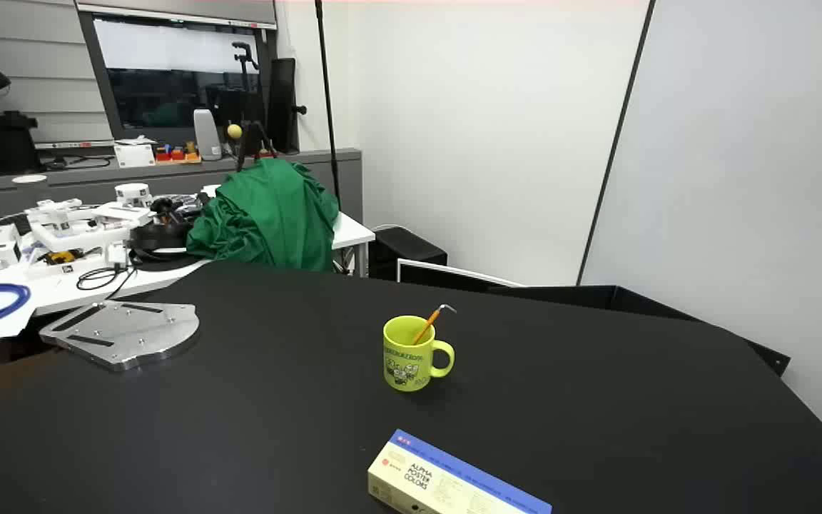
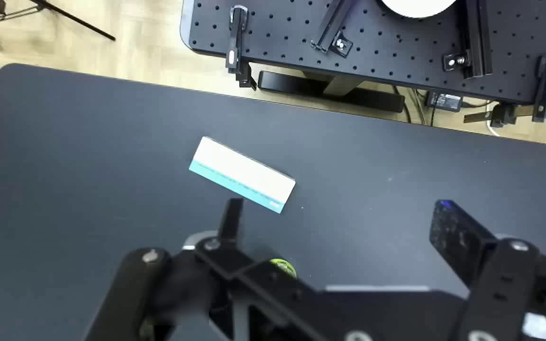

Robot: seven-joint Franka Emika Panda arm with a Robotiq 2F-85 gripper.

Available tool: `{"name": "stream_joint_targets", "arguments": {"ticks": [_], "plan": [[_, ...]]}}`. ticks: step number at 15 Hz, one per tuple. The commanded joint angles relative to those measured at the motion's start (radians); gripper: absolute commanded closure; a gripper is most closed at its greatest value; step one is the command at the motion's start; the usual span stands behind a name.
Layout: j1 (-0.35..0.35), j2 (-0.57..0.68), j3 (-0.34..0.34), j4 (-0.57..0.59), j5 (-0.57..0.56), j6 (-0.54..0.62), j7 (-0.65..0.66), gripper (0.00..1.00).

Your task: Put the Allen key on the table

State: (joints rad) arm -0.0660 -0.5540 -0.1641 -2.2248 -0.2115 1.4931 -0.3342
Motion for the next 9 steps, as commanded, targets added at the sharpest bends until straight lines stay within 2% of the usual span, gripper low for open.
{"name": "stream_joint_targets", "arguments": {"ticks": [1,9], "plan": [[0.006,0.0,-0.004,0.003,-0.001,-0.002,0.002,0.0],[0.008,0.021,-0.009,0.018,-0.001,0.0,-0.008,0.0]]}}
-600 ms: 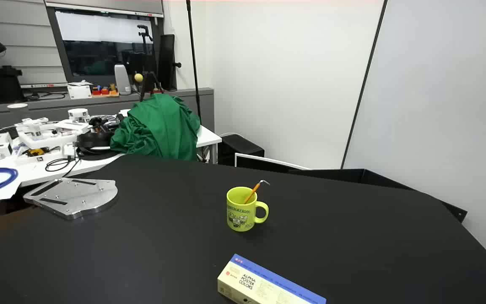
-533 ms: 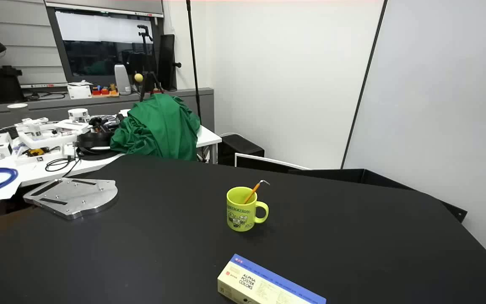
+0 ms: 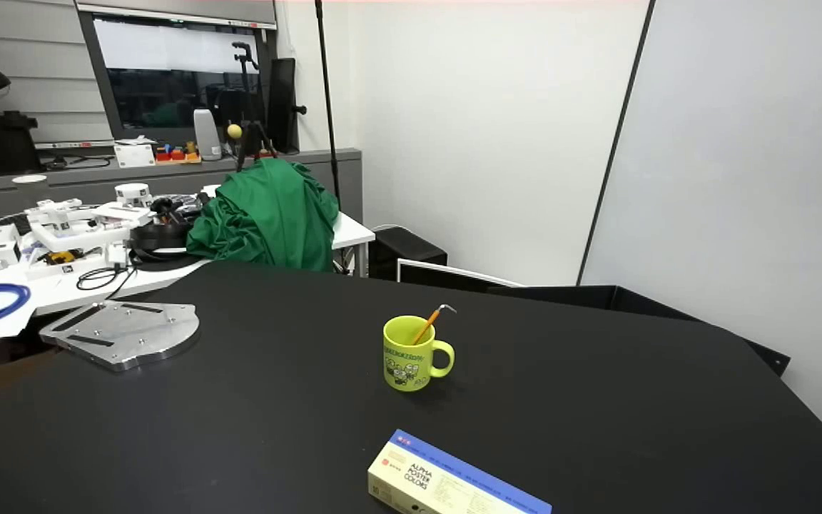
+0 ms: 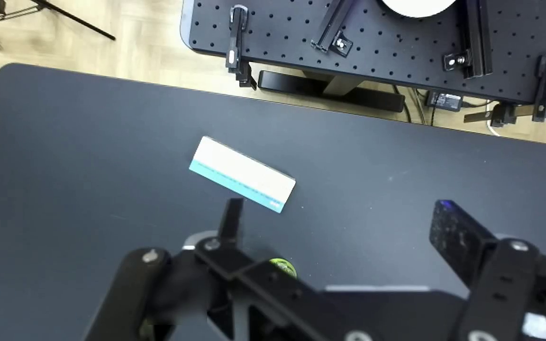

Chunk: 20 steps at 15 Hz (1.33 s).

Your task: Put the Allen key on the table

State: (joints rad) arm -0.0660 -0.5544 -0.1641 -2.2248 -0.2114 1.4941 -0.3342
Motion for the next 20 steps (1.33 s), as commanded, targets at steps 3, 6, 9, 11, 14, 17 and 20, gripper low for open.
{"name": "stream_joint_targets", "arguments": {"ticks": [3,6,9,11,14,17,20], "plan": [[0.011,0.125,-0.032,0.09,0.013,0.019,-0.033,0.0],[0.002,0.277,-0.056,0.194,0.024,0.064,-0.061,0.0],[-0.016,0.46,-0.078,0.341,0.063,0.078,-0.092,0.0],[-0.042,0.582,-0.082,0.449,0.092,0.068,-0.096,0.0],[-0.095,0.749,-0.076,0.601,0.135,0.041,-0.046,0.0],[-0.148,0.92,-0.068,0.749,0.186,0.025,0.065,0.0],[-0.184,1.082,-0.056,0.888,0.231,0.031,0.191,0.0]]}}
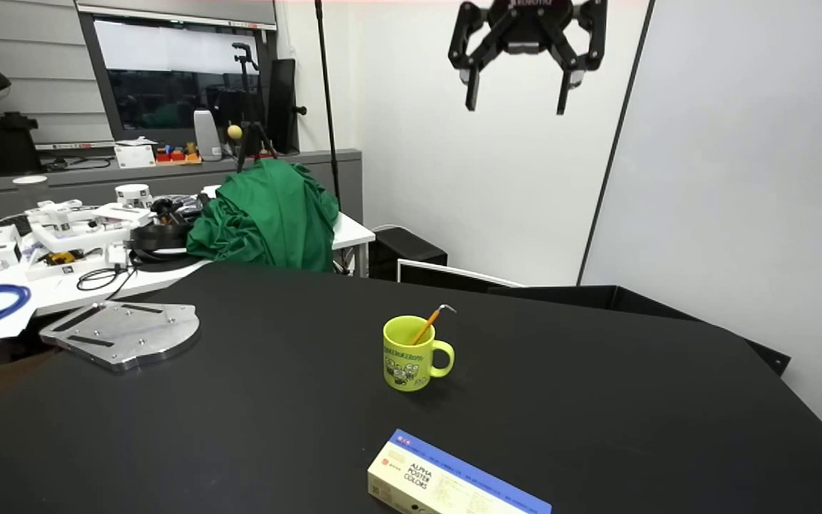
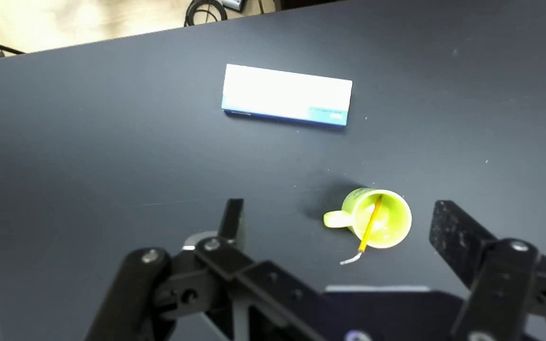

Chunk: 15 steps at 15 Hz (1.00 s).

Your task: Put the Allen key on the table

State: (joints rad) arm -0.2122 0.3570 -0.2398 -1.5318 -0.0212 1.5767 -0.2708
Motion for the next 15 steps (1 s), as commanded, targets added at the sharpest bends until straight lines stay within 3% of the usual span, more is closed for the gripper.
{"name": "stream_joint_targets", "arguments": {"ticks": [1,15], "plan": [[-0.045,0.221,0.025,0.239,0.059,-0.059,0.174,0.0],[-0.075,0.742,0.074,0.813,0.341,-0.14,0.89,0.0]]}}
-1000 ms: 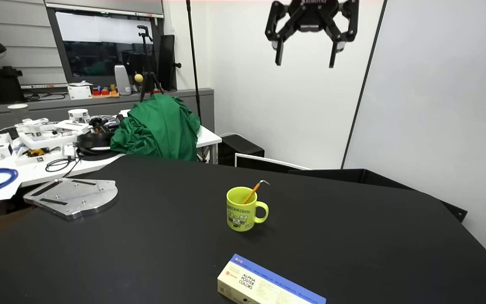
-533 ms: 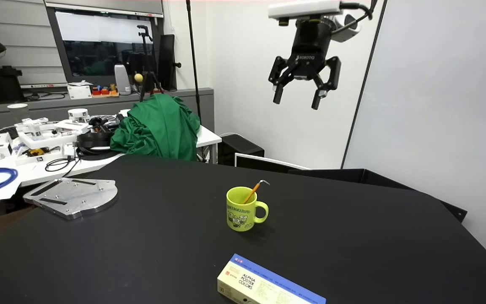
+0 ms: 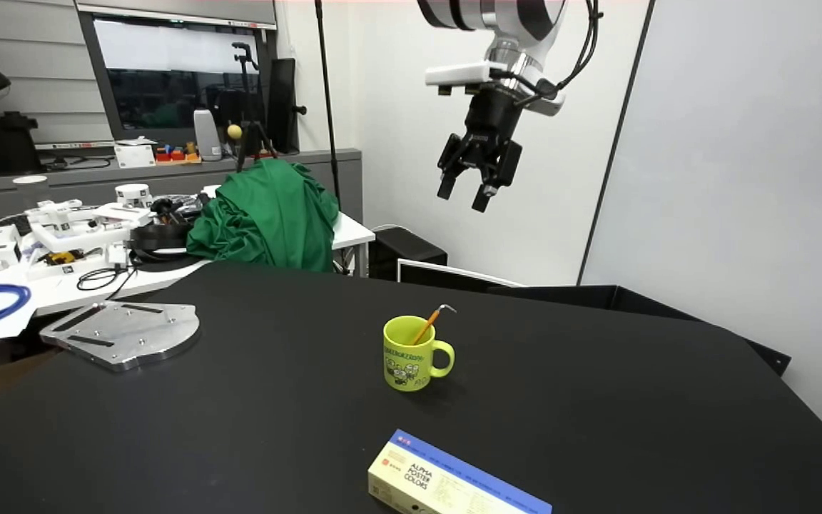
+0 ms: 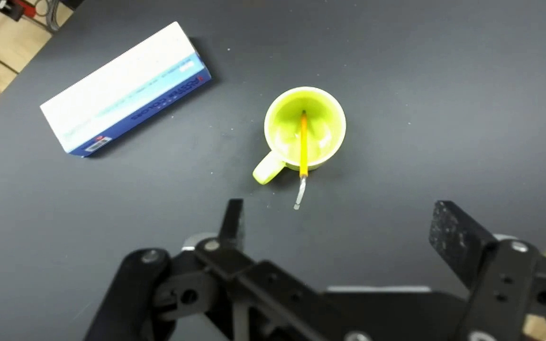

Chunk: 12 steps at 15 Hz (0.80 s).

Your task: Put the Allen key on the table

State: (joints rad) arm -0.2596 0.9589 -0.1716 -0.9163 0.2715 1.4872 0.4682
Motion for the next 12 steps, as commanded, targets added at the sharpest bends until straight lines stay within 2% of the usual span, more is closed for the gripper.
{"name": "stream_joint_targets", "arguments": {"ticks": [1,3,6,7,10,12], "plan": [[-0.033,0.18,0.004,0.236,0.06,-0.047,0.199,0.0],[-0.046,0.254,0.001,0.308,0.079,-0.049,0.29,0.0],[-0.067,0.307,0.007,0.339,0.114,-0.056,0.417,0.0],[-0.085,0.3,0.047,0.318,0.099,-0.056,0.461,0.0],[-0.115,0.31,0.085,0.329,0.108,-0.105,0.515,0.0],[-0.119,0.292,0.073,0.3,0.138,-0.107,0.51,0.0]]}}
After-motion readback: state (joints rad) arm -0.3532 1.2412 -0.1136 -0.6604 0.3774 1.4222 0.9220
